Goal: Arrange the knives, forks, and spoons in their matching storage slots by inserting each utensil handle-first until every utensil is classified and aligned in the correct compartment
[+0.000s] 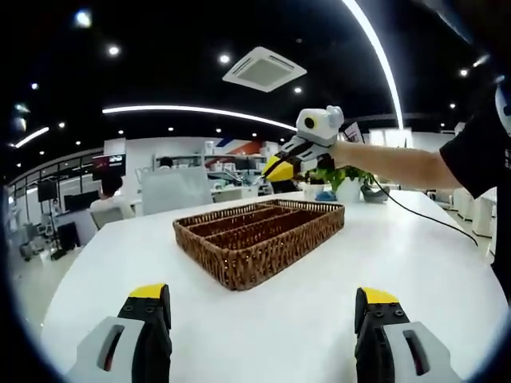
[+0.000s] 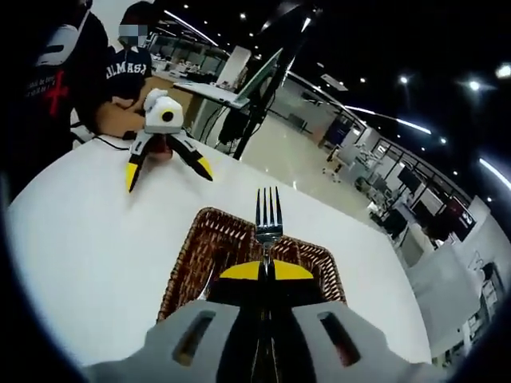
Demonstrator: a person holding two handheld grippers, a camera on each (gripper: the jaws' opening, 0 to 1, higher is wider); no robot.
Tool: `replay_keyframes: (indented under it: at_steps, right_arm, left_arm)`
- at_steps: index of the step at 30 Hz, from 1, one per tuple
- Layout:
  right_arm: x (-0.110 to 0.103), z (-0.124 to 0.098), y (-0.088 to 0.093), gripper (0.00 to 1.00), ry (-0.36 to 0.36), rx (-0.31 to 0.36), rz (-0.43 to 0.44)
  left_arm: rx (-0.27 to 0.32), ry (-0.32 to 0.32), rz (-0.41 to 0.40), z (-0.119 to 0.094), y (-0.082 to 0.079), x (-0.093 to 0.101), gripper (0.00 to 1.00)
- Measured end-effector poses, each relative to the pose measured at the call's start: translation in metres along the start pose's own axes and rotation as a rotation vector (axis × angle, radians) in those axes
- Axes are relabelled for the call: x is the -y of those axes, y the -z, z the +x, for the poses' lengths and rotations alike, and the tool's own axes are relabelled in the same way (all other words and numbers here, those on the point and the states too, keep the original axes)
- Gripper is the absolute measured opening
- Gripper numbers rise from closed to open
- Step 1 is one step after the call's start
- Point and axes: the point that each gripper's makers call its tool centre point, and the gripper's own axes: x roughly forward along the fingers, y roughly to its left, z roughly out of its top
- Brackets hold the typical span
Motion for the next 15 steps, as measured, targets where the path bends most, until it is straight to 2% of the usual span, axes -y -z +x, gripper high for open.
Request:
replay_keyframes:
  at_steps: [8, 15]
  right_arm:
    - [0.017, 0.018, 0.014, 0.0, -0.011, -0.023, 0.006]
    - [0.03, 0.023, 0.025, 0.0, -0.012, -0.037, 0.022]
  left_arm:
    - [-0.004, 0.004, -0.001, 0.002, 0.001, 0.0, 1.0]
    - [0.001, 0.004, -0.011, 0.001, 0.0, 0.001, 1.0]
